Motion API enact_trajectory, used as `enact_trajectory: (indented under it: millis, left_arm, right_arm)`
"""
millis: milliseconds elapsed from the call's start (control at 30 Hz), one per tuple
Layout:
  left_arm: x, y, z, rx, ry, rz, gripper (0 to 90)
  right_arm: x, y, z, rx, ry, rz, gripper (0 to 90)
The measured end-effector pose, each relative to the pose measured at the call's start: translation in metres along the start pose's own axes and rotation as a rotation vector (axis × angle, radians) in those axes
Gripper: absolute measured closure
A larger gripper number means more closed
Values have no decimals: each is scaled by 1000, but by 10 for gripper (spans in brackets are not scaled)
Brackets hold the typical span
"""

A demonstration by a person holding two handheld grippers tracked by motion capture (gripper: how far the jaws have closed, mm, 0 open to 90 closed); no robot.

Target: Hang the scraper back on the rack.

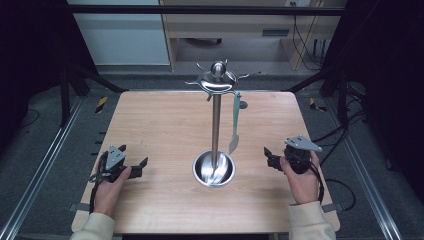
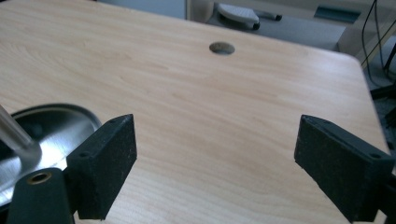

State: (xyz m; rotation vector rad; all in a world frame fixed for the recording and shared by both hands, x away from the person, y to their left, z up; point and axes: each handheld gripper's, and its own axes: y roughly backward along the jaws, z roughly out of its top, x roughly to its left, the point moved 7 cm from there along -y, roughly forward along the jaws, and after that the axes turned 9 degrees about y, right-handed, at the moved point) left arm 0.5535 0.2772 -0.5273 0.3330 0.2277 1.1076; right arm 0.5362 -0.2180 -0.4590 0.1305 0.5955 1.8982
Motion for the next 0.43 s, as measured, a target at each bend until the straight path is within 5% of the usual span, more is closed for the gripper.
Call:
enact_trajectory:
  millis: [433]
  left_arm:
    - [0,-1,0,13,5,5,28]
  right_arm:
    - [4,-27,-35,120,-43,22,144]
